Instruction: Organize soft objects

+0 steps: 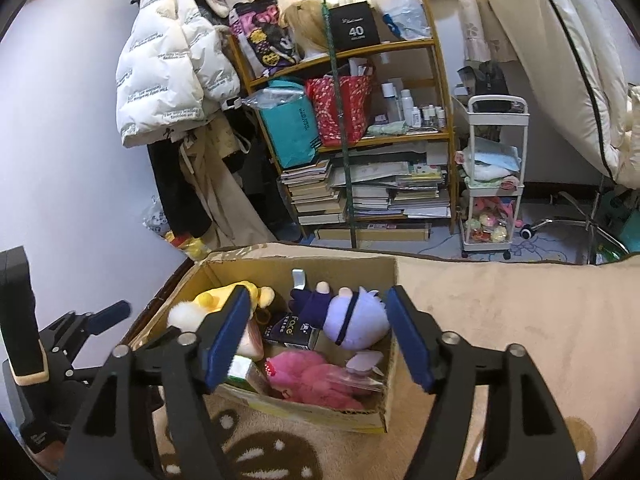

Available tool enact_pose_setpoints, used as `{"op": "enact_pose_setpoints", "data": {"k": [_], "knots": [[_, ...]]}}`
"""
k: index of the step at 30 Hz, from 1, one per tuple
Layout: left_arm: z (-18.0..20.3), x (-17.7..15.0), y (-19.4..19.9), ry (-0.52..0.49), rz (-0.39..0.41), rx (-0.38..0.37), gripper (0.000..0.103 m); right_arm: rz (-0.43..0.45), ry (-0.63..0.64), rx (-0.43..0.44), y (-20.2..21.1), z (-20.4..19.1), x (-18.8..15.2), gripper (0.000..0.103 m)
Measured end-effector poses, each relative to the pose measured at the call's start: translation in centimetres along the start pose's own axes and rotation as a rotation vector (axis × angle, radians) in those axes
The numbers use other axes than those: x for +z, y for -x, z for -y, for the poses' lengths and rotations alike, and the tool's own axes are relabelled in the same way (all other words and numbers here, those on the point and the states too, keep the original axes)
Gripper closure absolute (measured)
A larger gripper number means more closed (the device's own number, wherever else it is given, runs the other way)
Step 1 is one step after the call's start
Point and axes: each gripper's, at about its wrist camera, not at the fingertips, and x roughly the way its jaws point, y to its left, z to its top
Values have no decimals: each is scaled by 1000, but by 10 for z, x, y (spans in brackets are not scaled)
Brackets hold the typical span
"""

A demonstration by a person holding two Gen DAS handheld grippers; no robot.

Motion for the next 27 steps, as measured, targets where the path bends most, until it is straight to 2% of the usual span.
{"op": "enact_pose_setpoints", "data": {"k": [2,6,8,13,16,21,27], "knots": [[-6,0,9,21,7,7,20,5,-5,-13,8,2,1,20],[-18,-3,29,61,41,41,13,14,2,-41,25,2,2,18],[-26,-6,42,88,59,51,7,22,5,-42,34,2,3,8],[-36,-8,69,102,81,62,7,56,60,-73,63,-5,9,1],[-39,-8,89,92,104,75,6,98,101,-88,86,-11,12,0],[-47,-7,124,121,158,86,2,117,151,-96,111,-22,11,0],[-55,-21,167,122,216,145,1,129,165,-90,134,-30,4,0]]}}
